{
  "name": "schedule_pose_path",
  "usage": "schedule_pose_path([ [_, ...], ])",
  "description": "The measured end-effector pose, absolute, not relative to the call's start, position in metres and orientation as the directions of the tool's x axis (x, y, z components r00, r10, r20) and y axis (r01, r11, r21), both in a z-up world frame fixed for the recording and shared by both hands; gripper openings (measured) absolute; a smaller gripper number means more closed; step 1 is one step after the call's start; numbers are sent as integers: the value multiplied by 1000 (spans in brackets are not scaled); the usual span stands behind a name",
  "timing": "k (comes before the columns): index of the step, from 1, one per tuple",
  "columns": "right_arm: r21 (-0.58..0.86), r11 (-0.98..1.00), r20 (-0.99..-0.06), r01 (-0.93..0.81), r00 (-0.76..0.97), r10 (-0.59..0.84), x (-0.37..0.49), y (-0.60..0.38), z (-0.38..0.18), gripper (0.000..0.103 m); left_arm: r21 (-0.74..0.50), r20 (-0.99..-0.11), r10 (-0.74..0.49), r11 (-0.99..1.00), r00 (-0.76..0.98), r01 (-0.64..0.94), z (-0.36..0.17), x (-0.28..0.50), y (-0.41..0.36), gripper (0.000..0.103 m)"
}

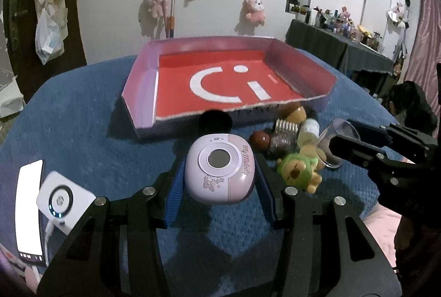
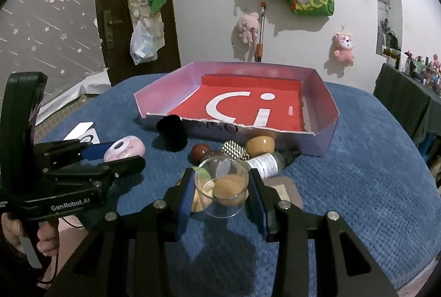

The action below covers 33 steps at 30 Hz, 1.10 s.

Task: Organize rigid objects
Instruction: 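Carry the pink speaker and glass cup into the red box with both grippers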

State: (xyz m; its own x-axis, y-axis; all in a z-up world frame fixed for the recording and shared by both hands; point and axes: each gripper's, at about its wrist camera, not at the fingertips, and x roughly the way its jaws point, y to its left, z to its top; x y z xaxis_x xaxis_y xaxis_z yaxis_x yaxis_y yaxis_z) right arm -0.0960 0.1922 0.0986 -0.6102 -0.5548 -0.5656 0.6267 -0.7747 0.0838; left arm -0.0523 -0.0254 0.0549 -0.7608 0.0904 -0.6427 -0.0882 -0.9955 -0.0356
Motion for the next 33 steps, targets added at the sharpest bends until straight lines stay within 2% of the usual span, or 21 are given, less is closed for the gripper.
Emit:
schedule_pose_path([
  [11, 95, -765, -555, 637, -604, -571, -113, 187, 109, 41, -56, -634, 126, -992, -763, -116, 62, -71, -22, 46],
  [24, 106, -752, -555, 651, -589, -588, -143, 181, 125, 41, -26, -603, 111, -993, -790, -119, 84, -101, -25, 46],
  [33, 133, -746, -563, 652, -570, -599, -169, 176, 133, 41, -33, -618, 121, -991, -777, -128, 84, -126, -27, 46],
])
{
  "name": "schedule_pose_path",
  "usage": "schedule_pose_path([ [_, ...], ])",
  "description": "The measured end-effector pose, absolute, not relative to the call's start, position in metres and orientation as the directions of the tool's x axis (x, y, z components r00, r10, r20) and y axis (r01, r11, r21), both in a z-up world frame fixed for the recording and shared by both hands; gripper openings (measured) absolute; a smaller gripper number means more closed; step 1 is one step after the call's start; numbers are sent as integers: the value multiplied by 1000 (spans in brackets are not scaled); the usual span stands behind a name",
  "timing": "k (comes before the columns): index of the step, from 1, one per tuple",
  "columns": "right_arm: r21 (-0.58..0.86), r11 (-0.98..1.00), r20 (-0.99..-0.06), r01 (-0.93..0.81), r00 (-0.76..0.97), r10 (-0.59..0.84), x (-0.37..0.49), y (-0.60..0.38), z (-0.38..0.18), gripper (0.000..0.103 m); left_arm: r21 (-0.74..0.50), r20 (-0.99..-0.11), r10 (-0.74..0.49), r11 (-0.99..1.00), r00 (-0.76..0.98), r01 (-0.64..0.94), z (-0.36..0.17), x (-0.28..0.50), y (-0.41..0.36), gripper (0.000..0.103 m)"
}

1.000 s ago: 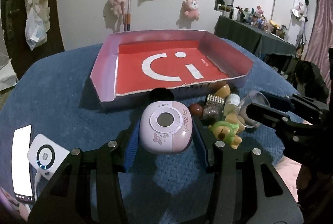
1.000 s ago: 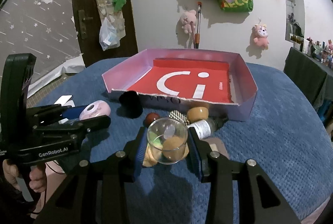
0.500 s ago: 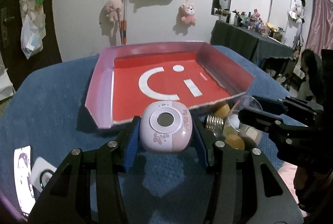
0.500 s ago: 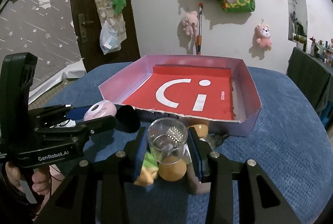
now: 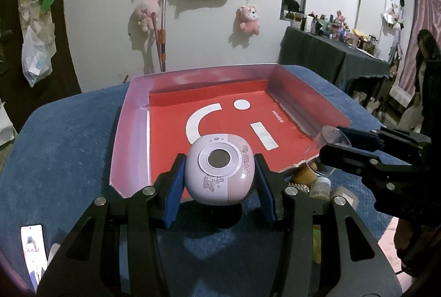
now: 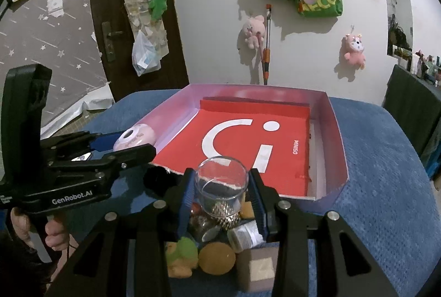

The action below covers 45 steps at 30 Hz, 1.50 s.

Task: Organize rigid objects
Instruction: 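Carry the pink speaker and glass cup into the red box with both grippers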

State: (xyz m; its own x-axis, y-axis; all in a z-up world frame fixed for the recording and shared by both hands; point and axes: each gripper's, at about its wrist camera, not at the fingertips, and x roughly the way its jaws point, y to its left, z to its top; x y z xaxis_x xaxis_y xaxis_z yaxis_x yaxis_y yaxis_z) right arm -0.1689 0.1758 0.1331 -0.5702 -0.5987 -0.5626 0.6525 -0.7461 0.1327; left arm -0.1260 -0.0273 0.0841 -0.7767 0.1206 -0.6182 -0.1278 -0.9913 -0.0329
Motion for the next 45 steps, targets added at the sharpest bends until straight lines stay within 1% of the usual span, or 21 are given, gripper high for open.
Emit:
schedule_pose_path([
  [6, 130, -749, -574, 649, -567, -591, -182, 171, 134, 41, -44, -625, 117, -992, -772, -115, 84, -142, -33, 46],
  [17, 141, -756, -597, 640, -554, -580, -215, 162, 135, 41, -24, -621, 86, -996, -779, -91, 97, -175, -43, 46],
  [25, 100, -769, -606, 631, -575, -550, -242, 146, 142, 41, -33, -660, 77, -997, -748, -73, 83, -207, -45, 46],
  [33, 79, -789, -631, 609, -582, -513, -276, 128, 138, 41, -74, -711, 88, -996, -697, -51, 70, -240, -49, 46],
  [40, 72, -809, -686, 583, -560, -464, -309, 115, 120, 41, -56, -771, 63, -998, -633, -32, 50, -261, -48, 46],
  [45, 75, -819, -738, 568, -520, -429, -328, 112, 104, 41, -40, -791, 49, -999, -610, -29, 40, -265, -47, 46],
])
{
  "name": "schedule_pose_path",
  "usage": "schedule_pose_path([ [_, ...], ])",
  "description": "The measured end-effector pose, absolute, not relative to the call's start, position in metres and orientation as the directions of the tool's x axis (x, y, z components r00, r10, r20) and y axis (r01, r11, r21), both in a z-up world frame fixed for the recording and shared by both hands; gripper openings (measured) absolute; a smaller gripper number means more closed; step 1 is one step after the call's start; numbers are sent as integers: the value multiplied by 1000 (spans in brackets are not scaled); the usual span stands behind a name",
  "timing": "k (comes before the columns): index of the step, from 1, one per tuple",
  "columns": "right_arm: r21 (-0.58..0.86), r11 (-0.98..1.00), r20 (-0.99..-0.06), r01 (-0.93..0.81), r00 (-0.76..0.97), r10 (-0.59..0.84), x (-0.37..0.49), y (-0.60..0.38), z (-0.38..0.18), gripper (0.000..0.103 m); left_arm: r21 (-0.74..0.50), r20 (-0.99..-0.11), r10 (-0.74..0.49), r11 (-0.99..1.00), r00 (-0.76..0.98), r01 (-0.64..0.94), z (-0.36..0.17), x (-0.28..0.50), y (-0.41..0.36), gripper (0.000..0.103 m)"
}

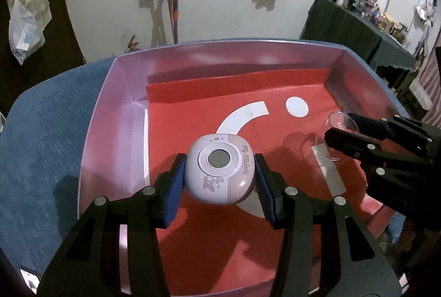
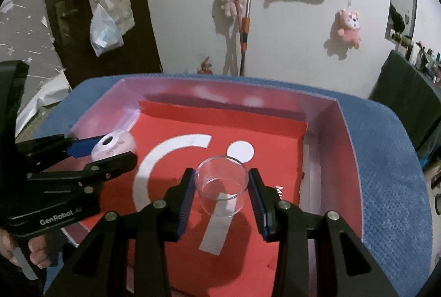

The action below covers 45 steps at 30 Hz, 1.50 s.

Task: Organize rigid objects
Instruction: 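Carry the pink speaker and glass cup into the red box with both grippers, then lower the speaker and cup onto the red box floor and open both grippers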

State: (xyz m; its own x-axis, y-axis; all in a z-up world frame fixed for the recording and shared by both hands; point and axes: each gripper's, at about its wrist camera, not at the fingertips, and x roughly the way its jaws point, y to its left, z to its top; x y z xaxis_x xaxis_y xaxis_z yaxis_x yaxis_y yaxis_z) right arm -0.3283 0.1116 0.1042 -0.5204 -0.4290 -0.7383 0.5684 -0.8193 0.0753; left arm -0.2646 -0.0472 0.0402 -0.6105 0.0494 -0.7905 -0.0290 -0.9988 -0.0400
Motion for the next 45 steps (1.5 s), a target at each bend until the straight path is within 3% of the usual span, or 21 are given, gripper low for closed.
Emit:
schedule_pose_path([
  [13, 63, -834, -779, 547, -496, -384, -341, 108, 85, 41, -41, -841, 47, -999, -538, -23, 21, -270, -48, 46],
  [38, 88, -827, -794, 555, -462, -395, -347, 109, 81, 43, -66, -842, 61, -998, -536, -10, 23, -274, -48, 47],
  [40, 89, -827, -794, 556, -462, -396, -347, 109, 81, 43, -67, -843, 61, -998, -534, -8, 24, -274, -48, 49],
  [42, 88, -826, -794, 556, -462, -396, -348, 110, 81, 44, -69, -848, 58, -998, -527, 1, 23, -274, -49, 64],
  [45, 95, -826, -793, 556, -459, -400, -349, 111, 82, 44, -85, -846, 71, -996, -529, 1, 24, -274, -52, 64],
])
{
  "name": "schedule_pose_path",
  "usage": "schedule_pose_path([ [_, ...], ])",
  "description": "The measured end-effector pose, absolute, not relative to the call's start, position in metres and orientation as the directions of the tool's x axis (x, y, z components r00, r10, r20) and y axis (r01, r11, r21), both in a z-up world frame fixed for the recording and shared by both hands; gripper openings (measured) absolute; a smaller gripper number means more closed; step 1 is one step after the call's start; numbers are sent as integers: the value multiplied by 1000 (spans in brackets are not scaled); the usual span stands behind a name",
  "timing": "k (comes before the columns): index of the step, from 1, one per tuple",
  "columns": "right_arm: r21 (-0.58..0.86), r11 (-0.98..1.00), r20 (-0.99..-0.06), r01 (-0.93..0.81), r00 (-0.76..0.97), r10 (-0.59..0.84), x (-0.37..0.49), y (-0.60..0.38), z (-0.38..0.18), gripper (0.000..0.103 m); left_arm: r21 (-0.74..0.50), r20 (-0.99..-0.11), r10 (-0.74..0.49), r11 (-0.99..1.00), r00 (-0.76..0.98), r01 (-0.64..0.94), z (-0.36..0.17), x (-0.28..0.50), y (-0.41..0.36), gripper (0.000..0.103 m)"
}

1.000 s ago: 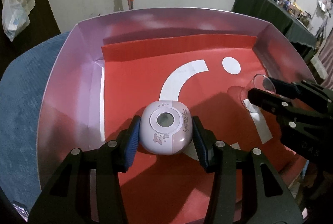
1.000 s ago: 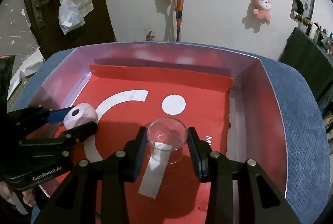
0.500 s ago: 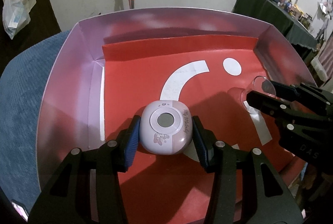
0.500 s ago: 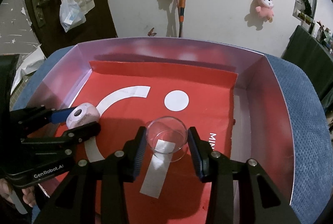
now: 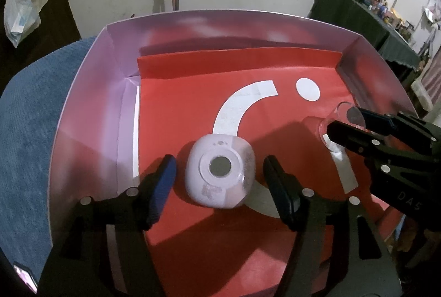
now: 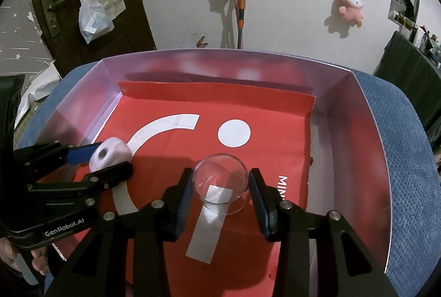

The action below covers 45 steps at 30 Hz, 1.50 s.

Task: Organize rigid objects
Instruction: 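Lower the speaker and cup onto the red box floor and open both grippers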

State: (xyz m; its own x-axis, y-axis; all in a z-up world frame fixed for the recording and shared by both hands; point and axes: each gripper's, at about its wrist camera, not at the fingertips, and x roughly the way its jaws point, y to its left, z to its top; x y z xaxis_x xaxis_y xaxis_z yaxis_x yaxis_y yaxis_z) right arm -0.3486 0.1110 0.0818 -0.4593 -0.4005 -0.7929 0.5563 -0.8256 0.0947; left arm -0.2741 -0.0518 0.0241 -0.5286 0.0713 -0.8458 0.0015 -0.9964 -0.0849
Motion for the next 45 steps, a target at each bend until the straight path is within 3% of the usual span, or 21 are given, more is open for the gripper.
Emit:
schedule_pose_path([
  [6, 95, -825, -790, 558, -461, -403, -348, 110, 83, 44, -64, -841, 60, -998, -537, -10, 25, -273, -49, 65],
  [11, 100, -823, -785, 559, -464, -411, -348, 109, 84, 45, -68, -836, 68, -998, -544, -20, 27, -273, -49, 71],
  [15, 103, -824, -773, 558, -476, -419, -345, 108, 87, 63, -72, -830, 74, -997, -552, -25, 31, -271, -48, 71],
  [22, 122, -820, -757, 559, -482, -441, -341, 111, 91, 64, -77, -814, 82, -996, -575, -33, 40, -265, -47, 71],
  [27, 125, -819, -732, 560, -505, -457, -335, 115, 102, 76, -89, -812, 84, -996, -577, -20, 45, -261, -48, 71],
  [37, 154, -812, -678, 564, -537, -502, -319, 127, 122, 81, -63, -787, 63, -998, -614, -23, 57, -248, -41, 71],
  [40, 174, -808, -666, 563, -537, -518, -315, 132, 126, 82, -78, -780, 72, -997, -622, -19, 60, -244, -44, 83],
  [45, 195, -803, -637, 564, -550, -541, -308, 141, 137, 89, -74, -770, 63, -997, -635, -9, 64, -236, -45, 84],
])
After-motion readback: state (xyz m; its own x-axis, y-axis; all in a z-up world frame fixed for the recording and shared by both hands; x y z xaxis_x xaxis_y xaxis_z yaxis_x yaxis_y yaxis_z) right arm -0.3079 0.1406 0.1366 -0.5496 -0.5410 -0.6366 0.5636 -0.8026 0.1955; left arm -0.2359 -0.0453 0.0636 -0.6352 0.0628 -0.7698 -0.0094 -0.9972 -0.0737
